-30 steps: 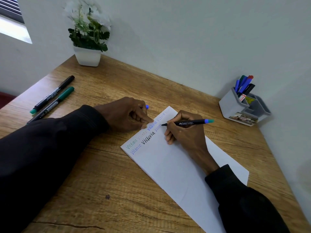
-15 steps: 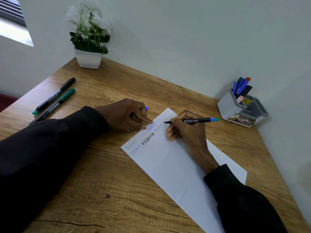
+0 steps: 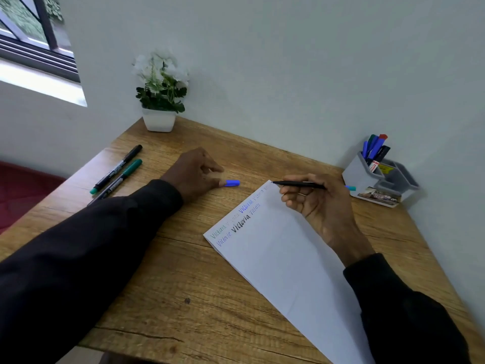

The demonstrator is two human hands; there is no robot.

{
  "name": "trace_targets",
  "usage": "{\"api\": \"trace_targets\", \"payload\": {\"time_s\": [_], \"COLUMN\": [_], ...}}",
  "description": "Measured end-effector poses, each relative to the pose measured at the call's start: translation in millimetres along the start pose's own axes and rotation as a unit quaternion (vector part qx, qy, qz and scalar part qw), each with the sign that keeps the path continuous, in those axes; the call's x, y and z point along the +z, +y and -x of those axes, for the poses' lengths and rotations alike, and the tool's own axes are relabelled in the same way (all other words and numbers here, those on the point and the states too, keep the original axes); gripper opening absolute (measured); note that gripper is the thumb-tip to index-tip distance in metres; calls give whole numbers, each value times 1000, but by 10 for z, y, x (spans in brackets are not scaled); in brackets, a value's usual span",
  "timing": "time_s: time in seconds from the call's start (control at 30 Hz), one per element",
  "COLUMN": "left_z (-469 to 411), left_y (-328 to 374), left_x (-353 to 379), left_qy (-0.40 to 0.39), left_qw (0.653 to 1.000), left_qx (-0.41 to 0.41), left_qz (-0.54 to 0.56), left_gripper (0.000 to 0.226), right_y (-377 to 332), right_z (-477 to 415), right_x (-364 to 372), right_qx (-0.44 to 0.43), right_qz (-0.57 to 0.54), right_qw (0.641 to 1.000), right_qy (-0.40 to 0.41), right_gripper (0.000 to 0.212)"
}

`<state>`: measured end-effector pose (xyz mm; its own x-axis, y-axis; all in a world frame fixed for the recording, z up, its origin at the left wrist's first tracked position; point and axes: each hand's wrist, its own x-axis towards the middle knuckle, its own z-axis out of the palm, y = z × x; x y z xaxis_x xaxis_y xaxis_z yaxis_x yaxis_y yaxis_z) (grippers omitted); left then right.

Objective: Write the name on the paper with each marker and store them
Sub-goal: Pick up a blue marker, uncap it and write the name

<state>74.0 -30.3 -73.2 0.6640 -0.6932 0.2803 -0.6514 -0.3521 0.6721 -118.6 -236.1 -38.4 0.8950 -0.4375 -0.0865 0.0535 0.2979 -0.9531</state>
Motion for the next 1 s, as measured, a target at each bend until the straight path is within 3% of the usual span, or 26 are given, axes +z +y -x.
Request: {"api": "trace_targets", "payload": {"time_s": [0.07,0.17,0.3,0.43,0.6,0.73,0.83,1.0], "left_z": [18,46,116,215,412,520,580,618], "left_y": [29,70,135,206,260,345,452,588], "left_x": [22,21,26,-9,-94,-167,-200,-186], "left_qy": [-7,0,-11,-5,12,17,18,12], "left_qw": [1000,1000,999,999,991,985,980,980], "left_qx": [-7,-16,-28,-45,-15,21,36,61], "left_qz": [-14,-11,-18,17,129,173,195,191], "left_gripper": [26,20,17,14,14,16,18,17], "right_y": [-14,39,67,8,15,-14,-10,-29], "right_z": [54,136,282,437,610,746,828,899], "right_x": [-2,34,-6,-86,-188,-192,-140,6], "right_qx": [-4,-16,-77,-95,-179,-178,-194,-253], "right_qz": [16,25,44,28,87,83,146,253], "right_qw": [1000,998,995,994,975,979,970,934], "right_qy": [11,60,51,40,95,48,26,22], "right_gripper": [43,25,11,32,25,37,16,15]}}
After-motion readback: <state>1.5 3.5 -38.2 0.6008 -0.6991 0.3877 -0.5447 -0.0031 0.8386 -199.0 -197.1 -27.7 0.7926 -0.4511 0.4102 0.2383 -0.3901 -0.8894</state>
